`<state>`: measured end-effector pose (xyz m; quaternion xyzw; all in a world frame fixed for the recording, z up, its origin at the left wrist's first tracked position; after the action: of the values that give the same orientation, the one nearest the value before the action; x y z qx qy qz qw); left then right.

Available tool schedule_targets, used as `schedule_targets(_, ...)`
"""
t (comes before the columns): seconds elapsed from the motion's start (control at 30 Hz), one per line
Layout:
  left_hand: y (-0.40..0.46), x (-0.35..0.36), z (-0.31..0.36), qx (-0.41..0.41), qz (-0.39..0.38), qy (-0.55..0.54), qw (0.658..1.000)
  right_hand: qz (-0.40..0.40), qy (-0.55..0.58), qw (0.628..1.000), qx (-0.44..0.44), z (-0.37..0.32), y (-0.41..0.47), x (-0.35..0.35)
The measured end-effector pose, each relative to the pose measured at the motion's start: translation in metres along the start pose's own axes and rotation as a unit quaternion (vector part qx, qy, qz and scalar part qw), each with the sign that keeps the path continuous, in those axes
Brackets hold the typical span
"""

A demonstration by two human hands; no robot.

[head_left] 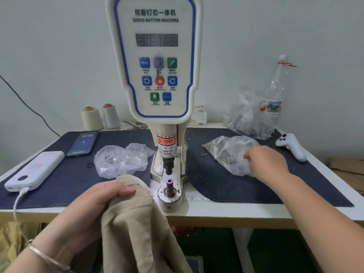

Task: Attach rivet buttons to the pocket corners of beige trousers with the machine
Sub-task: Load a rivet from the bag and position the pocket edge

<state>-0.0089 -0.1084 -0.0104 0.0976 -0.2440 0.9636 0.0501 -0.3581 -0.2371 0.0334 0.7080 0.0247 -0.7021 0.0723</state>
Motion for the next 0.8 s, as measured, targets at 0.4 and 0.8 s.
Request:
schedule_targets(0.4,0.038,-0.037,0.026,0.032,0.151,0.022,0.988,-0.117,0.03,0.993,0.006,-0.026,0.03,0.011)
schedule_targets(0.8,0.063,-0.05,0.006,-0.021,0.173,0.007,0.985,-0.109,0.032,0.993,-0.022,-0.025,0.048,0.015)
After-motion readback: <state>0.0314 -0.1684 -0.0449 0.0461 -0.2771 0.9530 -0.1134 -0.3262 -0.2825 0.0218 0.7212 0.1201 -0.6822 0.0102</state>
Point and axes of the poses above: each hand's wrist, its own y-axis towards the middle knuckle, its own x-axis out of the palm, z = x × y, the point moved 6 cm from there along y, towards the middle knuckle, and after that the axes turned 12 degrees about -x, right-handed, at the moved point
